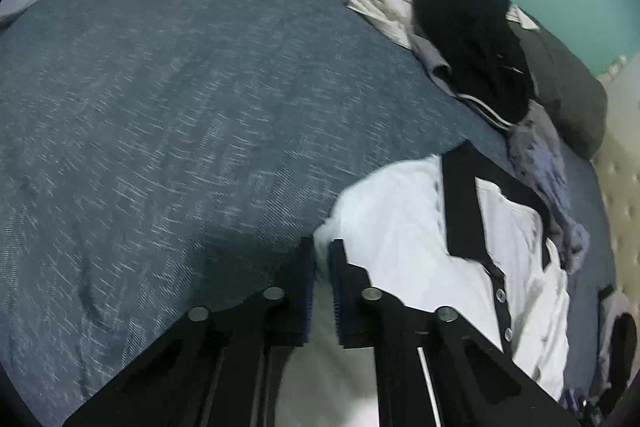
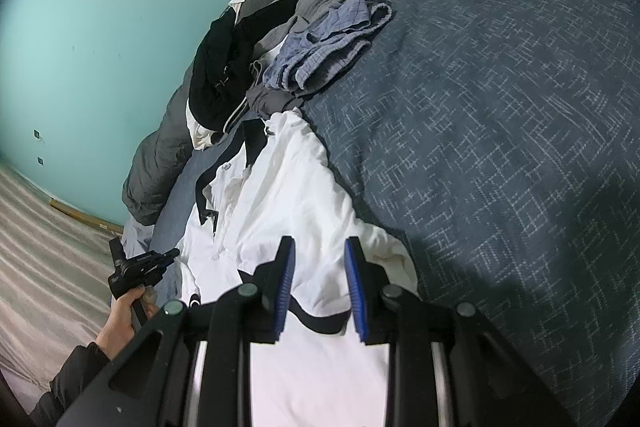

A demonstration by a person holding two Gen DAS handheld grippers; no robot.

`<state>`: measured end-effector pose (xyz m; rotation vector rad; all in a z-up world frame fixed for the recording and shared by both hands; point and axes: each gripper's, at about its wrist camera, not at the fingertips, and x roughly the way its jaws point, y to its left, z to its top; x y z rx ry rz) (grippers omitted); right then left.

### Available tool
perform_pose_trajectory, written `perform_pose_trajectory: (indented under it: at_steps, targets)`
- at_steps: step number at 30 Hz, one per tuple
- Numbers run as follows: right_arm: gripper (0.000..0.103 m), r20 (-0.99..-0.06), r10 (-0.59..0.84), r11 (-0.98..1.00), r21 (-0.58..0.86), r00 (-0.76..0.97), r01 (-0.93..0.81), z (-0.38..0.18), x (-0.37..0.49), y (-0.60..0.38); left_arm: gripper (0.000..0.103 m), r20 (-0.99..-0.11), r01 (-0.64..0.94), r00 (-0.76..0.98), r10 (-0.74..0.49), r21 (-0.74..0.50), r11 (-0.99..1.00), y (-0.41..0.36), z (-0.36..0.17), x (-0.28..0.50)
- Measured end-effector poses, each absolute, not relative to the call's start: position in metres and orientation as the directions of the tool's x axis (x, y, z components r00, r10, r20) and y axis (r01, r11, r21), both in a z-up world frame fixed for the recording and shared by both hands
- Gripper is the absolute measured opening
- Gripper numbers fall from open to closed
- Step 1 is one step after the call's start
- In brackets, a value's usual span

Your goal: Fold clothes

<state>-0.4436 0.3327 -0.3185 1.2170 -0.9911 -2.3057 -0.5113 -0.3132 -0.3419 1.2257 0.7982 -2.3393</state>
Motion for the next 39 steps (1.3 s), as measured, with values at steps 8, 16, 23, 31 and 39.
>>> perform_pose_trajectory:
  at_steps: [8,16,23,31,39]
  targets:
    - [0.025,-0.586,-0.583,-0.703,0.711,-0.562,-0.013,-0.321,-0.444,0.330,0.004,-0.856,0.625,-0.503,-0.122,-0.262,-0.735,-0.328,-0.354,-0.516]
    - [0.025,-0.588,-0.580,-0.703,0.711,-0.565,-0.019,-0.322,-0.444,0.332,0.020,-0.808,0.608,-0.585,-0.066,-0.384,-0.695,-0.334,-0.341,-0.508]
    - [0.025,-0.578,-0.585,-0.696,0.718,-0.569,-0.014,-0.319,-0.443,0.331,0.034,-0.776,0.567,-0.625,-0.088,-0.373,-0.735,-0.331,-0.303,-0.485]
    - [0.025,-0.571,-0.588,-0.693,0.721,-0.572,-0.008,-0.315,-0.442,0.330,0.033,-0.826,0.521,-0.562,-0.045,-0.311,-0.795,-0.313,-0.325,-0.470]
    - [0.025,-0.582,-0.582,-0.696,0.718,-0.568,-0.022,-0.321,-0.444,0.331,0.011,-0.826,0.512,-0.564,-0.004,-0.346,-0.786,-0.315,-0.341,-0.486]
